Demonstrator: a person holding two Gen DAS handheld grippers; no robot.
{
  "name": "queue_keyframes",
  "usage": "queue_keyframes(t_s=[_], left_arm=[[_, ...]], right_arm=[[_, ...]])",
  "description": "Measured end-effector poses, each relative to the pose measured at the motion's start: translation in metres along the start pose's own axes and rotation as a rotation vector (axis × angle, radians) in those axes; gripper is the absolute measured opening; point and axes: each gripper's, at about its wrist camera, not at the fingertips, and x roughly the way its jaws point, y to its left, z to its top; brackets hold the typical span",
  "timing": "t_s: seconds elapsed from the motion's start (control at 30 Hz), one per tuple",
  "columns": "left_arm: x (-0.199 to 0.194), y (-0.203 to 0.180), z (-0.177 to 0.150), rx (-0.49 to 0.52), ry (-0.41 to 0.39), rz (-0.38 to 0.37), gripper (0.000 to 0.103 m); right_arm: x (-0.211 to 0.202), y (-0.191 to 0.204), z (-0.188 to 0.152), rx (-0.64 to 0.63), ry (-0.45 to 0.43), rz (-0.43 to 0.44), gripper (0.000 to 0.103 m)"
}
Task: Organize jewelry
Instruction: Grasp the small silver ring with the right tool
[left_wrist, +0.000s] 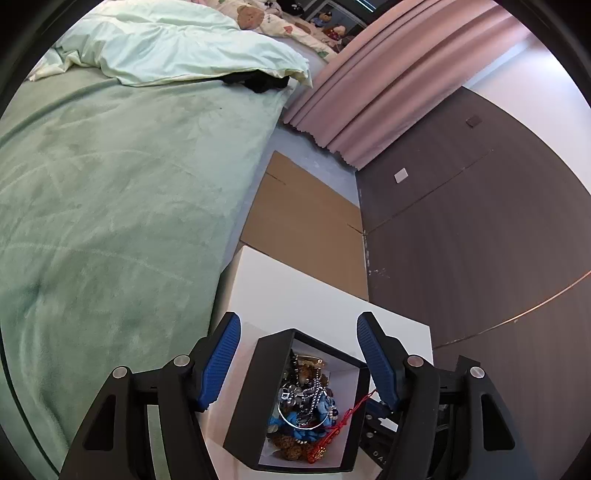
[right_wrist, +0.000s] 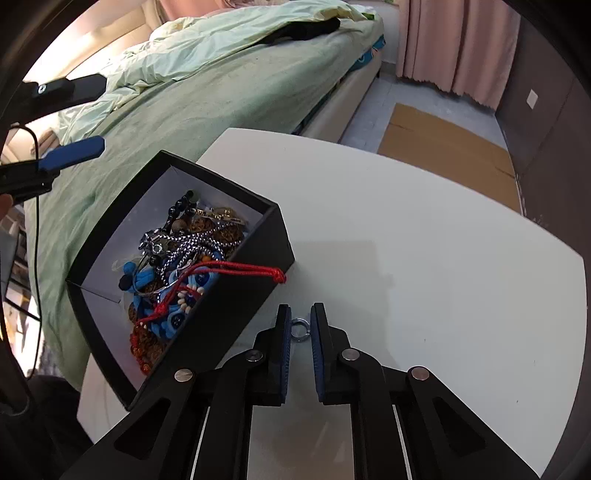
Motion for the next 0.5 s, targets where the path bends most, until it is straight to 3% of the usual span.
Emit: queue_keyframes(t_s=[0.07,0.33,0.43,0.5], left_arm=[[-0.001,0.0,-0.001,0.002,0.002,-0.001,0.066],[-0.003,0.002,-0.008,0.021,0.023,-0.003,0.067],[-0.007,0.004,-0.011,0.021,0.026,-0.002,0.067],[-0.011,0.006,-0.013,0.021,0.026,-0.003,0.067]], right_arm=[[-0.005,-0.004,0.0,0.022,-0.007,0.026,0.002],[-0.032,-0.02,-0.002,0.148,-0.09,0.16,0.002],[-0.03,-0.01,-0.005,0.106,-0.072,0.082,0.002],[-0.015,-0.002,-0.009,0.076,-0.002,0.025,0.008]])
